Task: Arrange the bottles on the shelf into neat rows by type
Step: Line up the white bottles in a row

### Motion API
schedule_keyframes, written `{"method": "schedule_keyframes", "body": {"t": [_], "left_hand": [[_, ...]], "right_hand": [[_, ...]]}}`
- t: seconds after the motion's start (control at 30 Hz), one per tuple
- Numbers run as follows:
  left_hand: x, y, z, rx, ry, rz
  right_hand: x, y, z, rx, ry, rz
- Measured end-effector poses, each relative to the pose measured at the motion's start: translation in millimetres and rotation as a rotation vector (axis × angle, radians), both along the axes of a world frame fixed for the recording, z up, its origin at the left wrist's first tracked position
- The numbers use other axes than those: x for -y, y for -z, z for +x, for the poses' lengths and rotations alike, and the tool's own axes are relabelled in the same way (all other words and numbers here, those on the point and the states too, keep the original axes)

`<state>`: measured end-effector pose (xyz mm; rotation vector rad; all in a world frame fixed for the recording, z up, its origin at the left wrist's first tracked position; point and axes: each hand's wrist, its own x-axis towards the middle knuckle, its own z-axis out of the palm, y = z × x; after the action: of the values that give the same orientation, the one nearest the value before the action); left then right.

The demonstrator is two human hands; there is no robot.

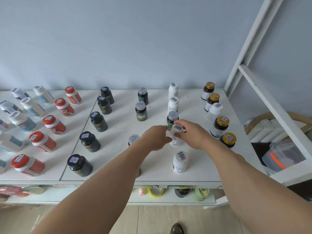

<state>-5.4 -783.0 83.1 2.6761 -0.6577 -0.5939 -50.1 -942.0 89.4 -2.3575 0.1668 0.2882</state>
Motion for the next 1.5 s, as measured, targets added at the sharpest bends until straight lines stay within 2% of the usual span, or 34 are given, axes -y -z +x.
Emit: {"method": "schedule_keyframes", "body": {"t": [0.23, 0.7, 0.87, 1.2, 1.4, 1.5], "left_hand": [[0, 0, 16, -0.213, 0.004, -0.244], [-9, -3, 31, -0.382, 0.03, -0.339], [-7, 0, 33, -0.319, 0.062, -0.313], [0, 6, 31, -0.088, 0.149, -0.113], [2, 6, 32, -0.046, 0.155, -0.048], [2, -1, 37, -0.022, 0.181, 0.026]], "right_hand": [[6, -18, 8, 0.016, 0.01, -0.018], [2, -22, 16, 0.029, 0.058, -0.054], [4, -16, 16, 0.013, 0.062, -0.048], [10, 9, 1, -0.034, 0.063, 0.042], [15, 21, -3, -0.059, 0.018, 0.104], [21, 15, 3, -0.002, 0.025, 0.104]]}}
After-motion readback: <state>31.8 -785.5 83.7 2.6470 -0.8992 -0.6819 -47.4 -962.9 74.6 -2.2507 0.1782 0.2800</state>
